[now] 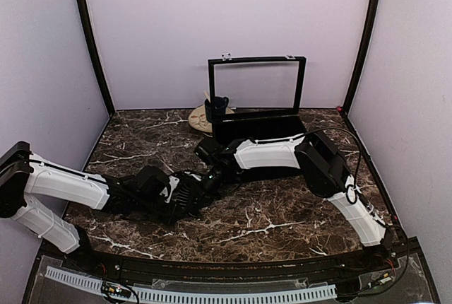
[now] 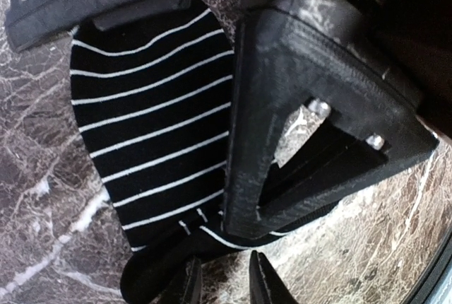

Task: Roll the socks
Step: Roll the sock at the center of the board.

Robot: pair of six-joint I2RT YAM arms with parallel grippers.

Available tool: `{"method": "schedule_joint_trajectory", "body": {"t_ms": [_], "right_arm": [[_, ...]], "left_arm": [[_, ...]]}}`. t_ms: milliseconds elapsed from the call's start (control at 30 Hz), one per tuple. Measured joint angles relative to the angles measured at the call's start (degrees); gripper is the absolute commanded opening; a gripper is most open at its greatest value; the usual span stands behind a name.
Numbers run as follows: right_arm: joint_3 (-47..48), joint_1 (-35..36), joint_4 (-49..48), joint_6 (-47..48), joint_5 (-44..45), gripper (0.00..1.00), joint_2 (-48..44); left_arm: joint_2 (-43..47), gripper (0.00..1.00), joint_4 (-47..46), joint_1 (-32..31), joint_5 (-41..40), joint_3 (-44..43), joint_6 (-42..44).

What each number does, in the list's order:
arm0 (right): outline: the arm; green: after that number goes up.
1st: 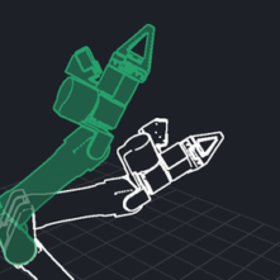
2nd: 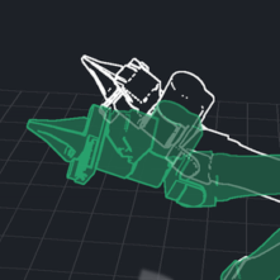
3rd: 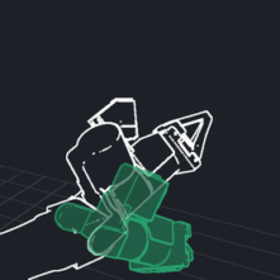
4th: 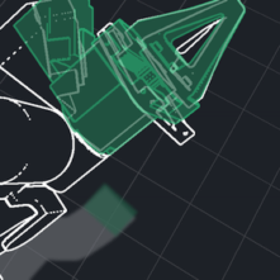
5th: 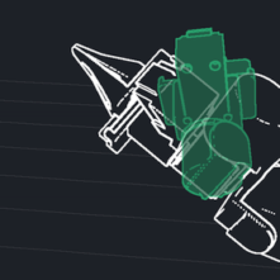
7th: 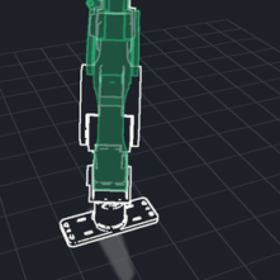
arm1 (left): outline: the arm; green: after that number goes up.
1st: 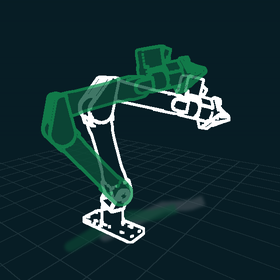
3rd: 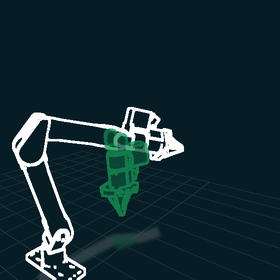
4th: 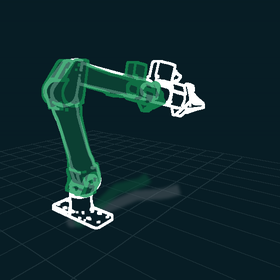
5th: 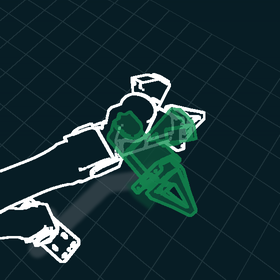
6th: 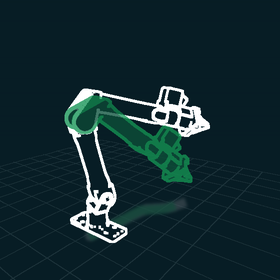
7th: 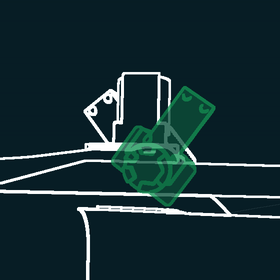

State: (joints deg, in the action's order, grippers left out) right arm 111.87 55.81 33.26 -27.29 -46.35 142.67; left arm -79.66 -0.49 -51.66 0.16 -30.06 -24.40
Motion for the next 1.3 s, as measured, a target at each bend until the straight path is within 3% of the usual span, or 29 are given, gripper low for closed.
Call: {"method": "schedule_joint_trajectory", "body": {"t_ms": [867,1300], "right_arm": [[0.00,-0.48,-0.17,-1.16,-0.48,0.00,0.15],[0.00,-1.44,-0.37,-1.75,-0.39,0.04,0.24]], "left_arm": [[-2.01,0.26,-1.53,1.03,-1.44,-1.84,0.35],[-4.31,0.22,-5.01,5.09,4.24,-1.84,-0.02]]}}
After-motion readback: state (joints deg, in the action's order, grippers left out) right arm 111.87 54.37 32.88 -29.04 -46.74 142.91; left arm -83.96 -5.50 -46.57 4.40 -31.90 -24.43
